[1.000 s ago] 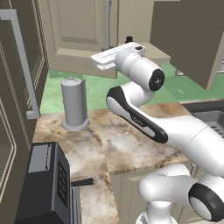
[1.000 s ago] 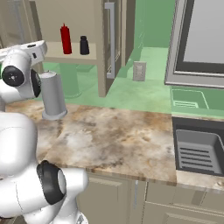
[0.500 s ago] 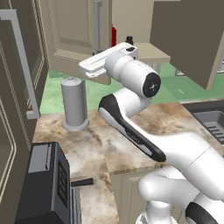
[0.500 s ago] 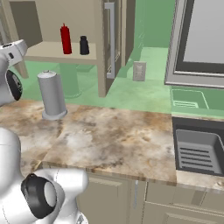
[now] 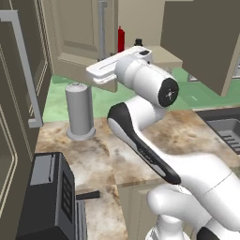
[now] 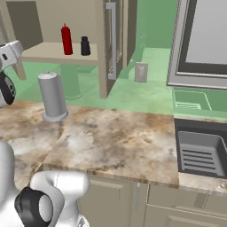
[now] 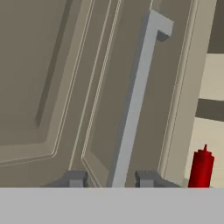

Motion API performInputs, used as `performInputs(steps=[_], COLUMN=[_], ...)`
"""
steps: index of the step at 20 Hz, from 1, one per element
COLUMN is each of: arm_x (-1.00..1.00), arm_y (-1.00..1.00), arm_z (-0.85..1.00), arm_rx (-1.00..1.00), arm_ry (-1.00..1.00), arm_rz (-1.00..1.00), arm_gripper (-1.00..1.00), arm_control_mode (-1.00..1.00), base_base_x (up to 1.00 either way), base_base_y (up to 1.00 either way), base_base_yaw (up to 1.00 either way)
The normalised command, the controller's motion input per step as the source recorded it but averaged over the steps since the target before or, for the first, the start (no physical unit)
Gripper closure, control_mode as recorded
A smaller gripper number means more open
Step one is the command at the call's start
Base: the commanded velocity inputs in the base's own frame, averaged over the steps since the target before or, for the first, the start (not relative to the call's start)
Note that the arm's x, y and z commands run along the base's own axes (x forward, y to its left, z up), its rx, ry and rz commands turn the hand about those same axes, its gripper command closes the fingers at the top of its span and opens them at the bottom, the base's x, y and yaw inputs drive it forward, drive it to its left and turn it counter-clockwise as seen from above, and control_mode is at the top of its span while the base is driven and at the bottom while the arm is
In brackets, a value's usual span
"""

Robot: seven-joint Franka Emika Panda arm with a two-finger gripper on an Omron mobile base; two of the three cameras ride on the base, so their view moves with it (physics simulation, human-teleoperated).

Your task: Move the ketchup and shaker from the cabinet to the dining counter.

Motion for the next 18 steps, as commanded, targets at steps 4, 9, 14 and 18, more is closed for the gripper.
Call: performInputs(steps=[4, 9, 14, 18], arm_x=[-0.73, -0.34, 0.07, 0.05], arm_y=[-0.6, -0.8, -0.58, -0.41], arm_z=[0.4, 0.36, -0.07, -0.42], arm_rx=[0.07, 0.12, 0.09, 0.11], arm_ry=[0.03, 0.2, 0.46, 0.35], arm_rz=[-0.08, -0.1, -0.04, 0.0], arm_gripper=[-1.0, -1.0, -1.0, -1.0], arm_control_mode=[-1.0, -1.0, -1.0, -1.0], base_base_x=[0.0, 0.0, 0.0, 0.0], base_base_y=[0.0, 0.0, 0.0, 0.0], base_base_yaw=[0.0, 0.0, 0.0, 0.0])
